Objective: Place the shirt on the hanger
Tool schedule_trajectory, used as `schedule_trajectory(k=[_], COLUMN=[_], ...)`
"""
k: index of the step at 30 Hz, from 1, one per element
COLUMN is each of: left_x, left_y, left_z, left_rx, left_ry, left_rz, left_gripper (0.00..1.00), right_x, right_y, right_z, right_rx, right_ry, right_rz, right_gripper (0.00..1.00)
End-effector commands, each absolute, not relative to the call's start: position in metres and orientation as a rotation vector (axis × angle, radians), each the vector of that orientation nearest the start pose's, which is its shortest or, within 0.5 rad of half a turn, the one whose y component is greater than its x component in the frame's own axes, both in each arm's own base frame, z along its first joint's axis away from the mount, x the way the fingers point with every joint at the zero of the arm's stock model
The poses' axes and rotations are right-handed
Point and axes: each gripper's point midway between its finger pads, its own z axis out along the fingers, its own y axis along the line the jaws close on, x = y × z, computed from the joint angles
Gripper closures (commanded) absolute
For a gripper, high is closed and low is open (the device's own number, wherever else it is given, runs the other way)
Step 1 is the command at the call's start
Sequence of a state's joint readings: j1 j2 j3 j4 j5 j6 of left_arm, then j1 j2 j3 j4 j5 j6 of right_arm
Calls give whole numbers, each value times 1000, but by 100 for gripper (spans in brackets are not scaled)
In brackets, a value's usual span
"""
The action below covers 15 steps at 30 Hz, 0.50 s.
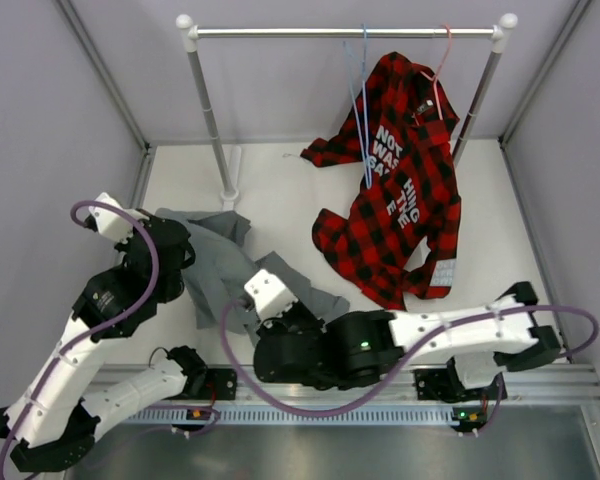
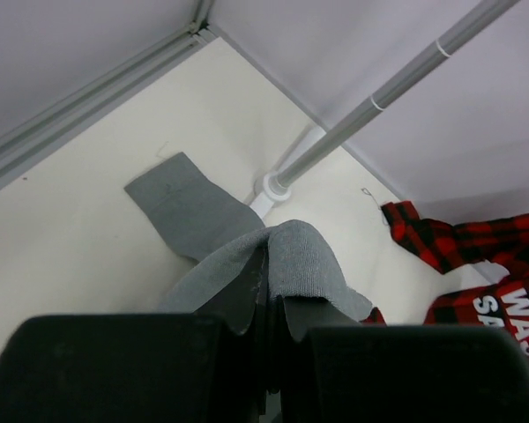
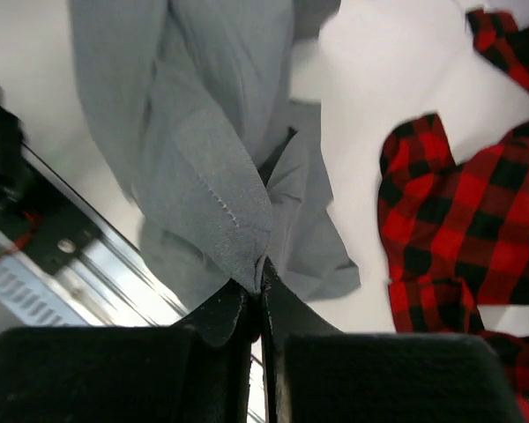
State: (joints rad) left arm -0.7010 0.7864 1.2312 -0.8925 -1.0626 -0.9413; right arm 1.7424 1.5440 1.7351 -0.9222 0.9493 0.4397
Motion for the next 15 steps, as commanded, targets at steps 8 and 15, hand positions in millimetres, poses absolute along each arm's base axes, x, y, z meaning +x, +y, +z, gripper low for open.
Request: schedule_trajectory(k=[8, 15], left_x=[227, 217], left_y=[9, 14], left_z=[361, 337], left_rx=[-893, -888], left_ry=[1518, 1546], left_rz=[67, 63], left_gripper=[100, 100], right_x=[54, 112], right_y=[399, 317], right_z=[236, 219], right_rx=[-895, -886], right_ry=[1971, 1908], right_rz=[546, 884], right_gripper=[34, 16])
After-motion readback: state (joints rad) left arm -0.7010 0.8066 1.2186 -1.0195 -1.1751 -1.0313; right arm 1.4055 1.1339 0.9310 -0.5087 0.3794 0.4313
